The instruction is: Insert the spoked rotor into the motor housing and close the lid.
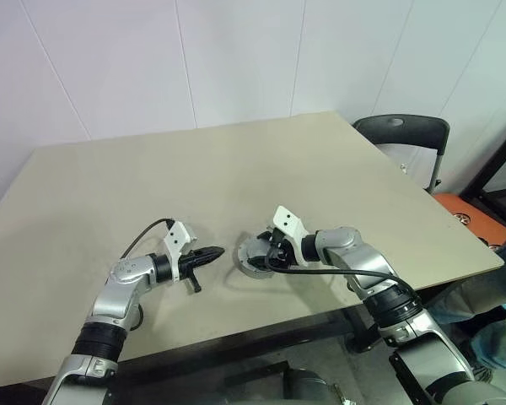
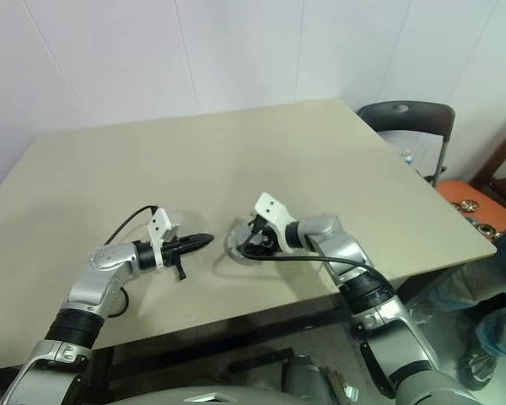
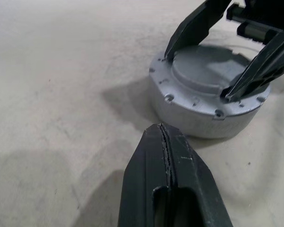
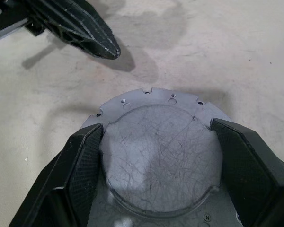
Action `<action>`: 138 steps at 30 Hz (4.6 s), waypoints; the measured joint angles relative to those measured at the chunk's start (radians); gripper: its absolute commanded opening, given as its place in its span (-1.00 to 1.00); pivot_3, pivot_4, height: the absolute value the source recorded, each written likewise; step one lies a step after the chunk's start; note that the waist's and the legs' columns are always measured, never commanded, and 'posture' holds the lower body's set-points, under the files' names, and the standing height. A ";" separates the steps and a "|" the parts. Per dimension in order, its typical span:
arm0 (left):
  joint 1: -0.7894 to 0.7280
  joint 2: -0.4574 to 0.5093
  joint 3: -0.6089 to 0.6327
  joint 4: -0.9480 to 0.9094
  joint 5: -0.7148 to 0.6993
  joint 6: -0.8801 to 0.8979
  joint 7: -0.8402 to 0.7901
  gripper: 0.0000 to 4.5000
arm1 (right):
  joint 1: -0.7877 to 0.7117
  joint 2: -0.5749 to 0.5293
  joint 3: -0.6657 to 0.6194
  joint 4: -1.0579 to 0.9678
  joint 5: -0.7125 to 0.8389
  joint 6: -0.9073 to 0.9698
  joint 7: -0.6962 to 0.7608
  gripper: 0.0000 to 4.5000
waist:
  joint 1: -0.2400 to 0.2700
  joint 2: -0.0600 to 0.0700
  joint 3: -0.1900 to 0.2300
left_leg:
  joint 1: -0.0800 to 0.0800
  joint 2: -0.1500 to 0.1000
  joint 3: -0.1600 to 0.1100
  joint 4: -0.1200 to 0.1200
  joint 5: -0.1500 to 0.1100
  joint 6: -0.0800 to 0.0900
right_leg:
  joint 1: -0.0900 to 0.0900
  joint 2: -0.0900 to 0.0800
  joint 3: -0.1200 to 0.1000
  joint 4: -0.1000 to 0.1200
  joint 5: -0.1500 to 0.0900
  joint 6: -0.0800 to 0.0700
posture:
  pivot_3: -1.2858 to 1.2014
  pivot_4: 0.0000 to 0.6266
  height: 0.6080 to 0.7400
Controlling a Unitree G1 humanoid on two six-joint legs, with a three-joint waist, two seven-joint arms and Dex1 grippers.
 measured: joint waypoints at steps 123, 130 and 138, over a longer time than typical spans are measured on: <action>-0.405 -0.114 -0.232 0.385 0.218 -0.241 -0.202 -1.00 | -0.106 0.365 -0.604 0.182 0.358 0.928 -0.319 -0.16 | -0.049 0.021 -0.014 | 0.015 0.018 0.000 -0.002 -0.017 -0.006 | 0.005 0.015 -0.020 0.004 -0.010 -0.007 | 0.03 -1.00 1.00; -0.403 -0.115 -0.232 0.385 0.220 -0.252 -0.192 -1.00 | -0.107 0.346 -0.581 0.198 0.377 0.904 -0.310 -0.17 | -0.045 0.024 -0.014 | 0.015 0.018 0.000 -0.002 -0.017 -0.006 | 0.005 0.015 -0.019 0.004 -0.010 -0.007 | 0.03 -1.00 1.00; -0.401 -0.168 -0.125 0.447 0.178 -0.249 -0.100 -1.00 | -0.107 0.332 -0.579 0.217 0.396 0.858 -0.309 -0.17 | -0.031 0.026 -0.013 | 0.015 0.018 0.000 -0.002 -0.016 -0.006 | 0.005 0.014 -0.019 0.004 -0.010 -0.007 | 0.03 -1.00 1.00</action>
